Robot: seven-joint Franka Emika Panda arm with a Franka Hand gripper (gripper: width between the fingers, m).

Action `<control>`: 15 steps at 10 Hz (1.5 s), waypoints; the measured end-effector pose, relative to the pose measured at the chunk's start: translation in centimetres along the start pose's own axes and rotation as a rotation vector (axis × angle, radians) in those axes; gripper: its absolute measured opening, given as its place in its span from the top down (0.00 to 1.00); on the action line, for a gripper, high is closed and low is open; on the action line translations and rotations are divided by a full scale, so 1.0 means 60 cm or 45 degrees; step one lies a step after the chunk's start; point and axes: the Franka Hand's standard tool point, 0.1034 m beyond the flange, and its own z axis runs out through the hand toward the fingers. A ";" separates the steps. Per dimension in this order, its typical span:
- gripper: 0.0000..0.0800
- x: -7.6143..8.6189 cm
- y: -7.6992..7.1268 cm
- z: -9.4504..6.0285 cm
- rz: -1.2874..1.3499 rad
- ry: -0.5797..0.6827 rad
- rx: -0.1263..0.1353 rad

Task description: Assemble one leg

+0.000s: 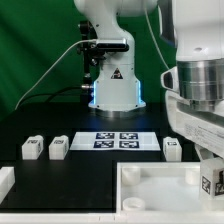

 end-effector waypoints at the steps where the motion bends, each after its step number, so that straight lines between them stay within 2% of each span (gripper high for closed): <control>1: 0.63 -0.002 -0.003 0.002 0.353 -0.036 0.008; 4: 0.63 0.001 -0.005 0.002 0.739 -0.058 0.029; 7: 0.63 0.006 0.000 -0.001 0.774 -0.002 0.029; 8: 0.43 0.004 0.000 0.001 0.762 -0.002 0.027; 9: 0.43 0.004 0.000 0.002 0.761 -0.002 0.027; 10: 0.27 0.004 0.000 0.002 0.761 -0.002 0.027; 11: 0.21 -0.001 -0.001 0.000 0.758 -0.005 0.043; 12: 0.21 -0.015 0.004 -0.009 0.756 -0.015 0.067; 13: 0.19 -0.025 0.007 -0.021 0.751 -0.023 0.072; 15: 0.19 -0.021 0.009 -0.015 0.749 -0.017 0.066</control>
Offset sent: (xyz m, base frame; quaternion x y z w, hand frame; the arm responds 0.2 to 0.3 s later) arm 0.0015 0.0058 -0.0026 0.0080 -0.0162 0.3888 0.9212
